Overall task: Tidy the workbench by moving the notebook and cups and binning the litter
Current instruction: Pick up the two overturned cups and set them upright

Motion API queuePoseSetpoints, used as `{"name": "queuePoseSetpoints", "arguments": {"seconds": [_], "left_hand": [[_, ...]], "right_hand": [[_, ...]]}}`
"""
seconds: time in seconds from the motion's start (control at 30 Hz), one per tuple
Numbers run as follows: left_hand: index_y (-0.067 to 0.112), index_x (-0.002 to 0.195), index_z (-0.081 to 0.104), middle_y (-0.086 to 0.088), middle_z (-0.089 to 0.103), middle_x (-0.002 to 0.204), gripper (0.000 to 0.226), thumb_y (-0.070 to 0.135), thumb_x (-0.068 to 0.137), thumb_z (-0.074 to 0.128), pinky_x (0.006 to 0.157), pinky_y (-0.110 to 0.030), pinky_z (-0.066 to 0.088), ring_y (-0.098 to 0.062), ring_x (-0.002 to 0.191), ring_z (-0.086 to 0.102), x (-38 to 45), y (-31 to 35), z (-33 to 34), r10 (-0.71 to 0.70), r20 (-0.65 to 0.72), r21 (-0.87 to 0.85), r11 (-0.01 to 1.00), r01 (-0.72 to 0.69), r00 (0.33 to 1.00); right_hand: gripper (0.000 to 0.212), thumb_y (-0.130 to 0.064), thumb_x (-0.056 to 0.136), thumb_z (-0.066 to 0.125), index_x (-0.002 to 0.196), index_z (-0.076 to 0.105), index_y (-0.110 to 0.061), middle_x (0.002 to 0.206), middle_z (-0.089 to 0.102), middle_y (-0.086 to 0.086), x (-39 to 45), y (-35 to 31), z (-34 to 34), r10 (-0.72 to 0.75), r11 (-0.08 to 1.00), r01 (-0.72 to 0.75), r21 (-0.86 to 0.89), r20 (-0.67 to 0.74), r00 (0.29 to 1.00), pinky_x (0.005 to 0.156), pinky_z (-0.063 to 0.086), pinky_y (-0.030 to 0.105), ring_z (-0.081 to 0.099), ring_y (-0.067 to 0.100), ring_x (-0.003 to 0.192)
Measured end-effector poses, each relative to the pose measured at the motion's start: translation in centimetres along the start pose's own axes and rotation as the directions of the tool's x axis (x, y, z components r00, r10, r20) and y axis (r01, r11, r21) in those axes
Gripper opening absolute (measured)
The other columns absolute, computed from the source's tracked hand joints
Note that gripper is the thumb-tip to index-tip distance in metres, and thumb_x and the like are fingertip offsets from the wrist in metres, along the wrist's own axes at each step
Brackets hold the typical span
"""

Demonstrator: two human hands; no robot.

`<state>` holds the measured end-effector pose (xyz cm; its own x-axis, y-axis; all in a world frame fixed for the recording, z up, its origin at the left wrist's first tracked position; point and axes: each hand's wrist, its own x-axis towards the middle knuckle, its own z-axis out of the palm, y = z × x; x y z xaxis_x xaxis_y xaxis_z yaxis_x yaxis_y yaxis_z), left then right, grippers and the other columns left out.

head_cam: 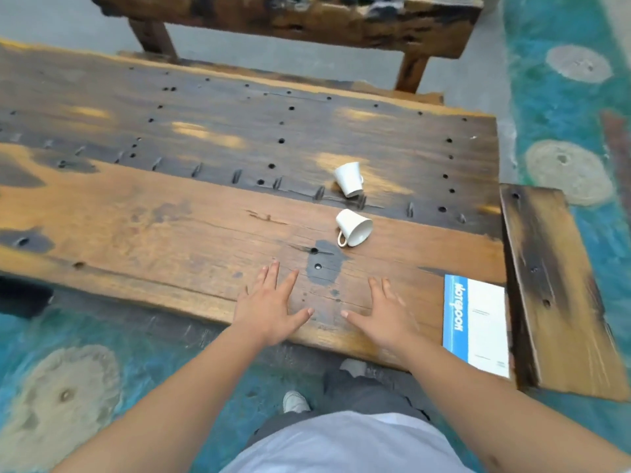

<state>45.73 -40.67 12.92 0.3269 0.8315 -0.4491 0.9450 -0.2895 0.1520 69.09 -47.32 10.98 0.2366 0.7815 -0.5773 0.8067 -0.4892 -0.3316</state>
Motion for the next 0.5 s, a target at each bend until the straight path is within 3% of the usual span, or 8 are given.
{"name": "queuePoseSetpoints", "arguments": {"seconds": [0.2, 0.5], "left_hand": [[0.041, 0.154, 0.000, -0.001, -0.009, 0.167, 0.093, 0.083, 0.074, 0.022, 0.117, -0.058, 0.014, -0.023, 0.153, -0.005, 5.5, 2.3, -2.2, 0.070, 0.040, 0.048, 0.996, -0.072, 0.997], [0.038, 0.155, 0.001, -0.002, -0.004, 0.167, 0.093, 0.079, 0.077, 0.033, 0.117, -0.057, 0.014, -0.022, 0.153, -0.001, 13.1, 3.2, -6.1, 0.123, 0.050, -0.034, 0.992, -0.121, 0.991]], "right_hand": [[0.119, -0.089, 0.057, 0.046, 0.153, 0.004, -0.032, 0.164, 0.002, -0.002, 4.9, 0.8, -2.6, 0.066, 0.996, -0.063, 0.064, -0.035, 0.997, 0.113, 0.026, 0.050, 0.016, 0.029, 0.147], [0.119, -0.085, 0.059, 0.052, 0.153, 0.006, -0.029, 0.164, 0.010, 0.001, 11.1, 0.4, -5.2, 0.136, 0.988, -0.131, 0.081, -0.051, 0.989, 0.115, 0.025, 0.047, 0.019, 0.026, 0.147]]}}
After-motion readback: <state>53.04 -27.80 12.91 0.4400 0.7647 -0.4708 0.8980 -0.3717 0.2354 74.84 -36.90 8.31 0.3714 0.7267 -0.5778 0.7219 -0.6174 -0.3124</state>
